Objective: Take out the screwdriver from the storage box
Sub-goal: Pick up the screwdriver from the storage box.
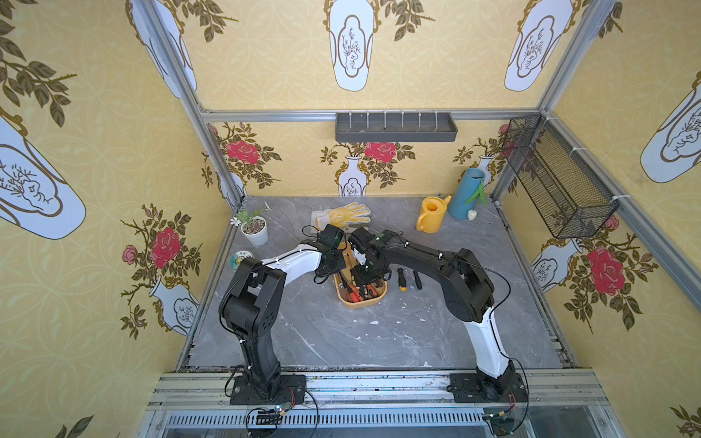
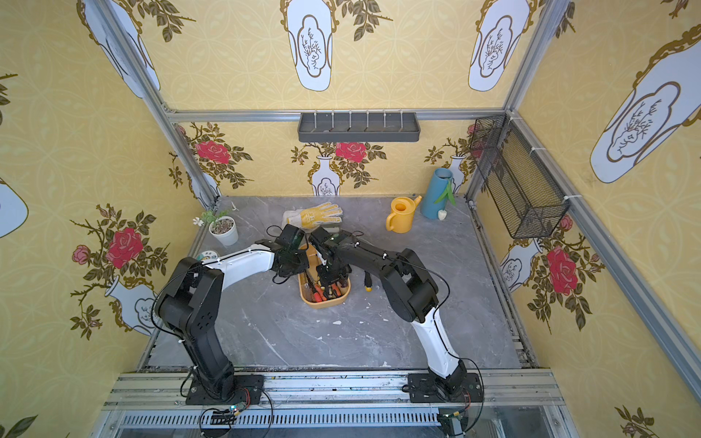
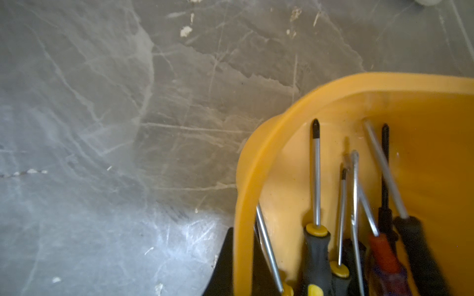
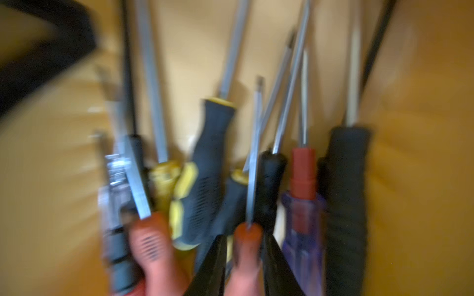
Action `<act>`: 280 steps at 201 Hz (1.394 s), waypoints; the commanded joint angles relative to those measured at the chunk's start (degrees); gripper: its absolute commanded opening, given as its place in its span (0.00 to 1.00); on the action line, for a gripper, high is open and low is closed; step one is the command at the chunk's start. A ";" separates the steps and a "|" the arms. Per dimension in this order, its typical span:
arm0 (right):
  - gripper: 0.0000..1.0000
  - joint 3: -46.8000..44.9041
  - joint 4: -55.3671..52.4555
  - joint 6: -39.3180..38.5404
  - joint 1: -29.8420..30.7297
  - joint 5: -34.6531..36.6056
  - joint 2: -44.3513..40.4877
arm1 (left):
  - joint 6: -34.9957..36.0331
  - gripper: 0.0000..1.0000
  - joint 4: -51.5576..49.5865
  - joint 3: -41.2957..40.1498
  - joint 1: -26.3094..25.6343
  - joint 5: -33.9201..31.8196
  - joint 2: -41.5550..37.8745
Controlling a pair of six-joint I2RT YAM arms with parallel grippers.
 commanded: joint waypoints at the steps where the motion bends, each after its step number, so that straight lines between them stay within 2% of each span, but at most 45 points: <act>1: 0.30 -1.04 -6.68 0.70 0.06 2.06 1.41 | 0.44 0.00 -2.06 -0.56 0.11 -0.48 0.30; 12: 0.29 -1.35 -6.27 1.04 0.06 2.02 1.14 | 0.44 0.00 -2.13 -0.56 0.06 -0.52 0.16; 44: 0.16 -1.87 -4.53 1.74 -0.02 1.99 -0.21 | 0.32 0.00 -2.04 -0.57 0.07 -0.50 0.54; 116: 0.01 -2.09 3.95 3.70 -0.03 -0.29 -5.43 | 0.27 0.00 -1.69 -0.56 0.07 -0.09 0.96; 154: 0.00 -2.15 6.77 4.86 -0.29 -0.09 -7.17 | 0.37 0.00 -1.55 -0.32 0.07 -0.02 0.98; 237: 0.00 -9.67 16.34 7.06 -3.16 0.49 -16.50 | 0.18 0.00 -0.89 -0.75 0.07 0.36 1.39; 280: 0.00 -14.27 18.51 6.83 -8.35 -1.31 -22.36 | 0.28 0.00 -0.90 -0.30 0.07 0.58 1.96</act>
